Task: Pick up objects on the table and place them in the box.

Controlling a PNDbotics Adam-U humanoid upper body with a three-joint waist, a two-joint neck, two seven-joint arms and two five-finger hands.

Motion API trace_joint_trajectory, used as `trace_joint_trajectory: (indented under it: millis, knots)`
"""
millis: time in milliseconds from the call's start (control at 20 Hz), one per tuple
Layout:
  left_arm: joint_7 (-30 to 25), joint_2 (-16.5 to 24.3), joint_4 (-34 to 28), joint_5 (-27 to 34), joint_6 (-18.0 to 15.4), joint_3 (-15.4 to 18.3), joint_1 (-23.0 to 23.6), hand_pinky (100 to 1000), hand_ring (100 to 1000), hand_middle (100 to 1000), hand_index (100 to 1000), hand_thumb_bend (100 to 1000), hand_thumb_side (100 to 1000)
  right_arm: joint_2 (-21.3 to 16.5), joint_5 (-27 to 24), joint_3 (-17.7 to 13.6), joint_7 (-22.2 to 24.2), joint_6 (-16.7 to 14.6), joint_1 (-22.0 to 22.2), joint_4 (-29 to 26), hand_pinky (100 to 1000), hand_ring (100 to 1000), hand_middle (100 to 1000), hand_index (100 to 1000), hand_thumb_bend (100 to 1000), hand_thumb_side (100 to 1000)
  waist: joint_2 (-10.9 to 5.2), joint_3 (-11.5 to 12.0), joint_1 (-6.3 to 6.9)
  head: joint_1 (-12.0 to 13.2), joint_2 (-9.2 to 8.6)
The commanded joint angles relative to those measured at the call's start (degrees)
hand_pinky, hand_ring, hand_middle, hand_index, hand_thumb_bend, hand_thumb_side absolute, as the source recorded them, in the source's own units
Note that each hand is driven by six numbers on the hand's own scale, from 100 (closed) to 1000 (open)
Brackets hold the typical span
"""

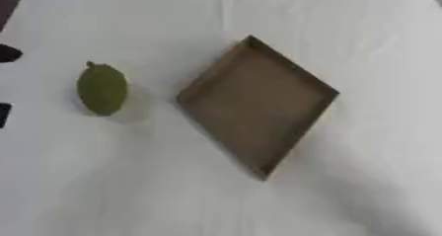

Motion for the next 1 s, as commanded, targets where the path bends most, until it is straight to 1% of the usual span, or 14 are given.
trace_joint_trajectory:
  millis: [50,200,250,400,500,550,650,700,750,900,1000]
  knots:
    - [-3.1,0.9,0.2,-0.2,0.0,-1.7,-2.1,920,907,850,960,100,591,-1.3,-0.5,-0.1,0.2,-0.1,-0.8,-0.9,774,559,706,775,100,541,-1.63,0.0,0.19,0.4,0.00]
    - [-6.0,0.0,0.3,0.1,0.0,-3.0,-4.1,918,907,851,967,100,620,-1.2,-0.6,-0.1,0.1,0.0,-0.7,-0.9,774,559,705,775,100,542,-1.69,-0.1,0.27,0.5,0.07]
    - [-7.0,-0.4,0.3,0.4,0.0,-3.2,-4.7,912,905,849,973,100,636,-1.1,-0.6,0.0,0.1,-0.1,-0.7,-0.9,774,558,705,775,100,542,-1.72,-0.1,0.30,0.6,0.10]
    - [-9.9,-1.5,0.2,1.6,0.5,-3.4,-6.5,911,907,852,976,100,644,-0.9,-0.7,0.0,0.1,-0.1,-0.6,-0.9,774,558,705,775,100,543,-1.80,-0.2,0.40,0.6,0.15]
    - [-11.8,-2.3,0.5,2.3,1.2,-3.3,-7.6,915,910,854,974,132,640,-0.8,-0.8,0.1,0.2,-0.1,-0.6,-0.9,774,558,705,775,100,542,-1.84,-0.3,0.43,0.6,0.19]
    - [-12.8,-2.8,0.7,2.5,1.7,-3.1,-8.3,919,913,857,973,160,620,-0.8,-0.8,0.1,0.2,-0.1,-0.5,-0.9,774,557,705,775,100,543,-1.86,-0.3,0.43,0.6,0.21]
    - [-14.6,-4.0,1.2,2.5,2.9,-2.8,-9.7,937,920,862,971,184,559,-0.7,-0.9,0.1,0.2,-0.1,-0.5,-0.9,774,557,704,775,100,535,-1.92,-0.2,0.41,0.6,0.27]
    - [-15.6,-4.7,1.3,2.4,3.3,-2.6,-10.6,941,928,869,972,206,514,-0.7,-0.9,0.1,0.2,-0.1,-0.4,-0.9,774,557,705,775,100,542,-1.96,-0.2,0.38,0.6,0.29]
    - [-16.4,-5.4,1.6,2.1,3.8,-2.3,-11.4,947,932,873,973,221,494,-0.7,-0.9,0.1,0.2,-0.1,-0.4,-0.9,774,557,705,775,100,542,-2.00,-0.1,0.35,0.6,0.31]
    - [-18.9,-7.5,3.0,0.7,5.6,-2.0,-13.9,959,942,870,971,301,517,-0.7,-1.0,0.1,0.3,-0.1,-0.4,-0.9,774,557,705,775,100,542,-2.11,-0.1,0.24,0.7,0.33]
    - [-20.0,-8.8,4.3,-0.7,6.1,-2.2,-15.4,966,946,869,970,366,556,-0.7,-1.0,0.1,0.3,0.0,-0.3,-0.9,775,557,705,775,100,542,-2.15,0.0,0.18,0.8,0.31]
